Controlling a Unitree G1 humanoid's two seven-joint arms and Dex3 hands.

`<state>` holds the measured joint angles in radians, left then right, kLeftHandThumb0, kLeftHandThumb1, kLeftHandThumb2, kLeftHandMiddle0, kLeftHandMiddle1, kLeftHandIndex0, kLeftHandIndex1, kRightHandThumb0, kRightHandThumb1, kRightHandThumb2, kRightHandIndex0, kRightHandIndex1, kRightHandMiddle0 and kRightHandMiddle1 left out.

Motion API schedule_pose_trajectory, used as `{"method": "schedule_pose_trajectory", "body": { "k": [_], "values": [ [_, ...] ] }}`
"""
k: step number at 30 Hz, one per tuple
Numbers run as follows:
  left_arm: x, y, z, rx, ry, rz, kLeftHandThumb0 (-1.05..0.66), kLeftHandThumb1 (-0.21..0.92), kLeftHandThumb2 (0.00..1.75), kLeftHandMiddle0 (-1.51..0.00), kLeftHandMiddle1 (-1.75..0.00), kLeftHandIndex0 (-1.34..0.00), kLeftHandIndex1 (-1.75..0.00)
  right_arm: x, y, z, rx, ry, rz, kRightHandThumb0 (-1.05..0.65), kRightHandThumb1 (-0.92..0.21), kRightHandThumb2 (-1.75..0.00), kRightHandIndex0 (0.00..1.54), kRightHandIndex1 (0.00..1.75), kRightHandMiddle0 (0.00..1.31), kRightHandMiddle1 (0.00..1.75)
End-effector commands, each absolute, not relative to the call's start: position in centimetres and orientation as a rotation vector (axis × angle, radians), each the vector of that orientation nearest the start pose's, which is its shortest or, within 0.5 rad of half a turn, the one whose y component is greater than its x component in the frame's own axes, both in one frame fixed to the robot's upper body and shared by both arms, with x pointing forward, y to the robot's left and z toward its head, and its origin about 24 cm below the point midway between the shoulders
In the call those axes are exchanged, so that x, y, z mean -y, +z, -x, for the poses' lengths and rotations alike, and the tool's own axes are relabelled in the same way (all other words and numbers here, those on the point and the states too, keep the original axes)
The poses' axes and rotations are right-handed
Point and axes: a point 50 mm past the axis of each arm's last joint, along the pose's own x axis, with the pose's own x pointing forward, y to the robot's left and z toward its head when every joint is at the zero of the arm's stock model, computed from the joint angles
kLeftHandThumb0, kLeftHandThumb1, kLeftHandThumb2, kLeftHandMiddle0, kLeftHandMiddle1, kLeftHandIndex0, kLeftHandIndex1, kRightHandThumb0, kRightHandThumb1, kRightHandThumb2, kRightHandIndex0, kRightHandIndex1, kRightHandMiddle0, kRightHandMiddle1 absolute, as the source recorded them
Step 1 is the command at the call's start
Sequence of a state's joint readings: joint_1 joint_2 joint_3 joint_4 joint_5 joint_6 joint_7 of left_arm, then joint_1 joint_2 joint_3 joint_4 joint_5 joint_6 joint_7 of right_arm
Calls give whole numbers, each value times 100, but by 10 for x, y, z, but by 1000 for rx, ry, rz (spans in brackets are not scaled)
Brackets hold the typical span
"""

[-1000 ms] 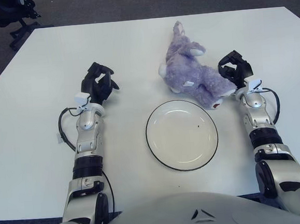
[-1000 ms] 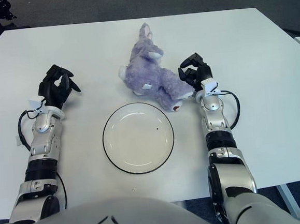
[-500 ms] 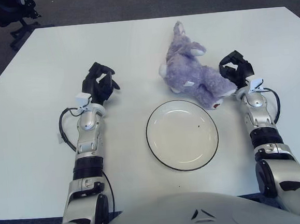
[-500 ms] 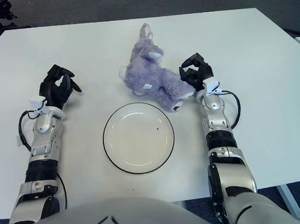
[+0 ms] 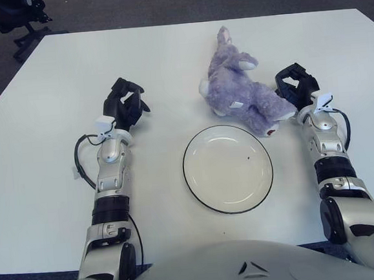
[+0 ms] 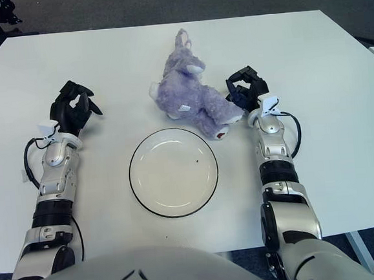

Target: Put the doll into the plate.

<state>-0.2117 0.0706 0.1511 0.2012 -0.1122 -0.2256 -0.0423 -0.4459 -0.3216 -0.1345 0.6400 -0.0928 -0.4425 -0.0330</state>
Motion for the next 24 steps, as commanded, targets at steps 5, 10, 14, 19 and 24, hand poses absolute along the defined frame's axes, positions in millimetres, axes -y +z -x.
{"method": "schedule_pose_trajectory", "body": {
  "k": [5, 10, 14, 19, 24],
  "values": [
    [-184, 49, -281, 159, 85, 66, -24, 92, 43, -87, -175, -55, -175, 237, 125, -338, 520, -106, 653, -1, -92, -24, 58, 134, 36, 138],
    [-183, 49, -281, 161, 83, 70, -24, 92, 43, -87, -175, -56, -175, 231, 138, -340, 647, -151, 921, -28, -91, -12, 58, 71, 33, 98],
    [-183, 49, -282, 163, 81, 74, -24, 92, 43, -88, -175, -57, -175, 221, 153, -342, 764, -142, 1049, -42, -92, -3, 66, 26, 37, 73],
    [-183, 49, -283, 166, 78, 77, -24, 92, 43, -89, -175, -58, -175, 210, 166, -345, 874, -100, 1173, -45, -92, 0, 69, 13, 39, 68],
    [-184, 49, -283, 167, 76, 84, -24, 92, 43, -89, -175, -58, -175, 203, 176, -348, 910, -43, 1255, -45, -91, 0, 71, 7, 41, 60]
  ]
}}
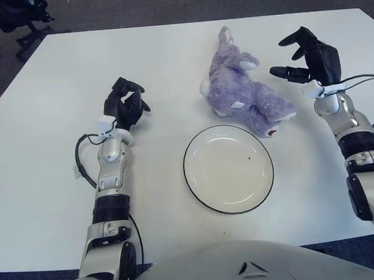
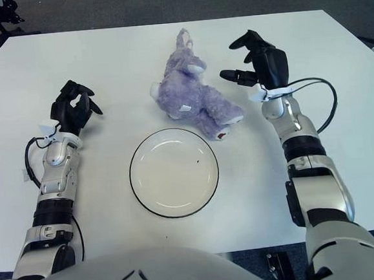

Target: Put the doll into the plate.

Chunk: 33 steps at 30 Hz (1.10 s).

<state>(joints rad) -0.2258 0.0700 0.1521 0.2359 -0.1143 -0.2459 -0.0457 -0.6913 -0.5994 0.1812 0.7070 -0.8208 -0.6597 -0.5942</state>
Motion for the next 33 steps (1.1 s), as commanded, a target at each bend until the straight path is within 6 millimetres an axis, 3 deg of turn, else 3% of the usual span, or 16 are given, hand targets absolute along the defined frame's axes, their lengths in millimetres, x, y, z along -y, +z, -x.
{"method": "schedule_pose_trajectory", "body": {
  "k": [1, 5, 15, 33],
  "values": [
    [-184, 49, -283, 167, 75, 86, -24, 92, 43, -89, -175, -59, -175, 201, 179, -350, 914, -34, 1262, -44, -91, 0, 71, 7, 42, 58],
    [-184, 49, -283, 166, 74, 92, -24, 92, 43, -89, -175, -59, -175, 193, 187, -353, 955, -8, 1282, -40, -90, 0, 72, 3, 46, 41],
    [-184, 48, -284, 166, 72, 100, -24, 92, 42, -89, -175, -59, -175, 171, 204, -351, 1089, 28, 1400, -37, -90, 0, 67, 0, 50, 21],
    [-185, 49, -284, 166, 72, 109, -25, 92, 42, -89, -175, -60, -175, 153, 204, -351, 1100, 108, 1441, -35, -88, 0, 50, 0, 49, 8]
  ]
}}
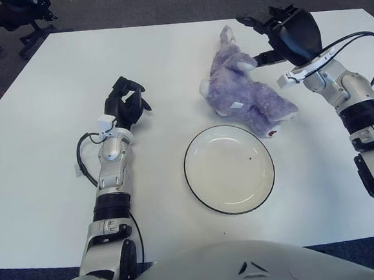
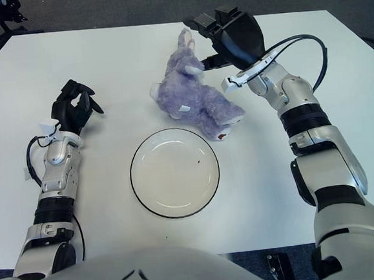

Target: Put the doll into the plate.

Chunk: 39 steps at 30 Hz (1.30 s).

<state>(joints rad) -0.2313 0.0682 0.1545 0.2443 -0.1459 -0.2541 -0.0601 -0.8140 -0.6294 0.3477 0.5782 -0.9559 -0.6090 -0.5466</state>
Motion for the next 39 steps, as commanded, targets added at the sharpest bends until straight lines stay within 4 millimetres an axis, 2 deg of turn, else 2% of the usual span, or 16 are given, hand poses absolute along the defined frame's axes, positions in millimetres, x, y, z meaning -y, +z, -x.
{"method": "schedule_pose_trajectory", "body": {
  "k": [1, 8, 22, 32, 39],
  "values": [
    [-186, 49, -284, 167, 72, 108, -25, 92, 42, -89, -175, -60, -175, 152, 204, -351, 1098, 113, 1443, -35, -88, 0, 50, 0, 49, 8],
    [-187, 49, -284, 167, 71, 106, -25, 92, 42, -89, -175, -60, -175, 144, 208, -352, 1055, 169, 1466, -35, -87, 0, 48, 0, 50, 7],
    [-191, 50, -284, 169, 71, 100, -25, 92, 42, -88, -175, -60, -175, 128, 214, -345, 959, 337, 1549, -35, -86, 0, 33, 0, 45, 2],
    [-195, 51, -284, 167, 76, 91, -25, 92, 42, -87, -175, -58, -175, 120, 220, -344, 937, 512, 1629, -31, -85, -1, 36, 1, 43, 1],
    [-196, 51, -284, 167, 81, 80, -25, 92, 43, -87, -175, -56, -175, 118, 224, -344, 931, 557, 1648, -24, -85, -1, 37, 1, 43, 0]
  ]
}}
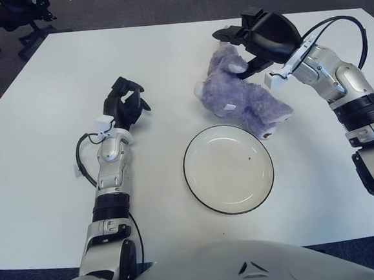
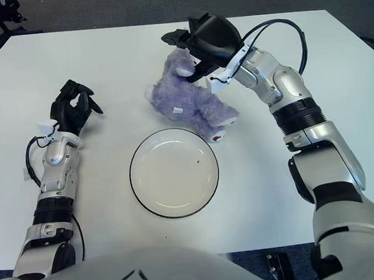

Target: Put the doll into the plate.

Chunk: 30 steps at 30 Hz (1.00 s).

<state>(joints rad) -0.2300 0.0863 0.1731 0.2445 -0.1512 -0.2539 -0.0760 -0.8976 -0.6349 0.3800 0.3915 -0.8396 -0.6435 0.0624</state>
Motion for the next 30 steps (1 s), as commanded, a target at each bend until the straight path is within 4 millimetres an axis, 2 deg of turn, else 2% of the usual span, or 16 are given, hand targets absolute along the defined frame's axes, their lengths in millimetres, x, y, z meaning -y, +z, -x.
{"method": "schedule_pose_trajectory", "body": {
  "k": [1, 11, 30],
  "values": [
    [-196, 51, -284, 167, 82, 78, -25, 92, 43, -87, -175, -56, -175, 118, 225, -344, 917, 575, 1653, -22, -85, -1, 37, 1, 43, 0],
    [-196, 50, -284, 165, 84, 76, -26, 92, 43, -87, -175, -55, -175, 118, 226, -344, 839, 668, 1670, -12, -87, -1, 35, 0, 43, 0],
    [-193, 50, -284, 170, 85, 59, -26, 92, 44, -88, -175, -55, -175, 120, 217, -348, 778, 767, 1715, -9, -88, -1, 31, 0, 41, 0]
  ]
}}
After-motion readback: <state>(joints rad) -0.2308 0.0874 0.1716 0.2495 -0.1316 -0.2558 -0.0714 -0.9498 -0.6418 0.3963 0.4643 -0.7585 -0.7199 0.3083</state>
